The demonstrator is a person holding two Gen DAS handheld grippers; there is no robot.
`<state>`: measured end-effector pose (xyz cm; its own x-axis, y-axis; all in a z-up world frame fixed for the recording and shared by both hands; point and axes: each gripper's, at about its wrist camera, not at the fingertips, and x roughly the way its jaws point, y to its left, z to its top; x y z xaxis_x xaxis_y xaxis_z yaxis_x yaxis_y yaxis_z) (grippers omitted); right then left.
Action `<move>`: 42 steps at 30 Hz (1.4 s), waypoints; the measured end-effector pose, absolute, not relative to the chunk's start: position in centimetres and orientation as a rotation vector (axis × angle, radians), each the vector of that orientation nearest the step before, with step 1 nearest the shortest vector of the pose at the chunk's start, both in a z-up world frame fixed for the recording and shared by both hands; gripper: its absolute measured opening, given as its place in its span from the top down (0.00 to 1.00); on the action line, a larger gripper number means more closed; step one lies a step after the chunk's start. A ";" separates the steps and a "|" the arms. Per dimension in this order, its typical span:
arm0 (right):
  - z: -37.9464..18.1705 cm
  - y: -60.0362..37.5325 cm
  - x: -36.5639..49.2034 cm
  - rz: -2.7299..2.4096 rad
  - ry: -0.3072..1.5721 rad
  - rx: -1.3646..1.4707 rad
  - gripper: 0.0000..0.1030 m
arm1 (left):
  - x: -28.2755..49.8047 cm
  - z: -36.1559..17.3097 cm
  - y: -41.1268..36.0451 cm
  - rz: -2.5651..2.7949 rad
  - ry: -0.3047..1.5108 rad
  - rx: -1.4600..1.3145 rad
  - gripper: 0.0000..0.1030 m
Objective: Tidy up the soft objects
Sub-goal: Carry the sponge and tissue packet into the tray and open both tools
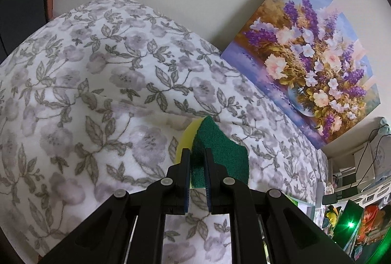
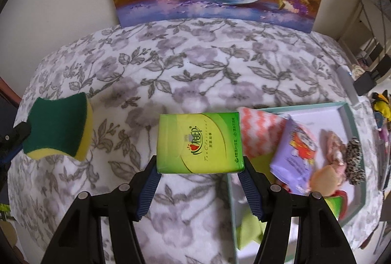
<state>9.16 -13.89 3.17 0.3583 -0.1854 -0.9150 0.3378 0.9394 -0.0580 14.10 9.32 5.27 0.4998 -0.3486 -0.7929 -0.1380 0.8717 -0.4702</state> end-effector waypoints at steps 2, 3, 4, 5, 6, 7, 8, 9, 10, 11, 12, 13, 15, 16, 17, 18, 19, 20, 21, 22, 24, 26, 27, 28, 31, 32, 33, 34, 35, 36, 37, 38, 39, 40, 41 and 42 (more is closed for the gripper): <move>3.5 -14.0 8.3 -0.344 1.156 0.141 0.36 | 13.6 5.5 9.2 -0.137 1.051 -0.515 0.90; 3.6 -14.1 8.0 -0.346 1.155 0.137 0.36 | 13.4 5.5 9.1 -0.138 1.051 -0.513 0.90; 3.8 -14.1 7.4 -0.348 1.156 0.135 0.36 | 13.1 5.6 9.0 -0.140 1.052 -0.508 0.90; 3.8 -14.2 7.1 -0.348 1.156 0.135 0.36 | 12.9 5.7 8.9 -0.144 1.052 -0.503 0.90; 3.9 -14.3 6.7 -0.347 1.157 0.137 0.36 | 12.6 5.8 8.7 -0.147 1.052 -0.499 0.90; 3.9 -14.4 6.1 -0.343 1.159 0.145 0.36 | 12.2 5.9 8.5 -0.150 1.051 -0.493 0.90; 3.9 -14.4 5.6 -0.339 1.161 0.151 0.36 | 11.9 6.0 8.3 -0.154 1.050 -0.486 0.90; 3.9 -14.5 5.2 -0.334 1.164 0.156 0.36 | 11.6 6.1 8.1 -0.159 1.050 -0.479 0.90; 3.9 -14.7 4.6 -0.333 1.166 0.163 0.36 | 11.2 6.3 7.8 -0.166 1.049 -0.470 0.90; 4.0 -14.8 4.1 -0.337 1.166 0.165 0.36 | 10.9 6.4 7.6 -0.173 1.049 -0.464 0.90; 4.0 -14.9 3.6 -0.341 1.166 0.167 0.36 | 10.5 6.4 7.4 -0.180 1.049 -0.457 0.90; 4.1 -15.1 2.9 -0.345 1.164 0.172 0.36 | 10.3 6.5 7.2 -0.184 1.049 -0.454 0.90; 4.4 -15.5 2.0 -0.346 1.159 0.185 0.36 | 9.7 6.6 7.0 -0.193 1.049 -0.449 0.90; 4.5 -15.7 1.4 -0.348 1.155 0.196 0.36 | 9.3 6.6 6.9 -0.198 1.050 -0.449 0.90; 4.6 -15.9 1.0 -0.351 1.151 0.201 0.36 | 9.1 6.7 6.8 -0.201 1.050 -0.448 0.90; 4.8 -16.0 0.6 -0.353 1.147 0.204 0.36 | 8.8 6.7 6.7 -0.203 1.050 -0.446 0.90; 5.0 -16.2 0.1 -0.354 1.142 0.210 0.36 | 8.6 6.8 6.6 -0.203 1.049 -0.442 0.90; 5.1 -16.3 -0.1 -0.354 1.139 0.214 0.36 | 8.4 6.9 6.5 -0.204 1.047 -0.437 0.90; 5.2 -16.4 -0.4 -0.354 1.136 0.219 0.36 | 8.2 7.0 6.3 -0.206 1.045 -0.433 0.90; 5.4 -16.5 -0.7 -0.352 1.130 0.223 0.36 | 8.0 7.2 6.2 -0.208 1.040 -0.430 0.90; 5.6 -16.6 -1.0 -0.347 1.124 0.228 0.36 | 7.8 7.5 6.0 -0.212 1.031 -0.426 0.90; 5.6 -16.7 -1.3 -0.334 1.121 0.237 0.36 | 7.4 7.9 5.7 -0.206 1.020 -0.413 0.90; 5.6 -16.7 -1.5 -0.327 1.120 0.239 0.36 | 7.2 8.0 5.5 -0.203 1.015 -0.405 0.90; 5.6 -16.8 -1.6 -0.323 1.121 0.237 0.36 | 7.0 8.1 5.2 -0.204 1.014 -0.401 0.90; 5.7 -17.3 -1.8 -0.324 1.120 0.233 0.36 | 6.8 8.3 4.6 -0.219 1.014 -0.405 0.90; 5.7 -17.6 -1.9 -0.321 1.120 0.233 0.36 | 6.6 8.4 4.2 -0.221 1.012 -0.397 0.90; 5.8 -17.9 -2.0 -0.324 1.117 0.236 0.36 | 6.5 8.5 3.9 -0.222 1.011 -0.391 0.90; 5.9 -18.5 -2.2 -0.330 1.113 0.244 0.36 | 6.4 8.6 3.4 -0.228 1.010 -0.383 0.90; 5.9 -18.9 -2.3 -0.335 1.112 0.249 0.36 | 6.3 8.6 2.9 -0.234 1.010 -0.378 0.90; 5.9 -19.3 -2.4 -0.342 1.110 0.254 0.36 | 6.2 8.7 2.4 -0.241 1.011 -0.371 0.90; 6.0 -19.9 -2.6 -0.354 1.108 0.259 0.36 | 6.0 8.7 1.8 -0.252 1.012 -0.364 0.90; 6.0 -20.5 -2.7 -0.362 1.107 0.263 0.36 | 5.9 8.7 1.2 -0.262 1.013 -0.358 0.90; 6.0 -21.0 -2.9 -0.368 1.105 0.269 0.36 | 5.7 8.8 0.6 -0.275 1.016 -0.351 0.90; 5.9 -21.6 -3.1 -0.375 1.105 0.277 0.36 | 5.5 8.8 -0.1 -0.290 1.018 -0.342 0.90; 5.9 -22.2 -3.2 -0.382 1.105 0.285 0.36 | 5.3 8.7 -0.8 -0.302 1.020 -0.335 0.90; 5.8 -22.7 -3.4 -0.391 1.106 0.296 0.36 | 5.1 8.6 -1.6 -0.318 1.024 -0.327 0.90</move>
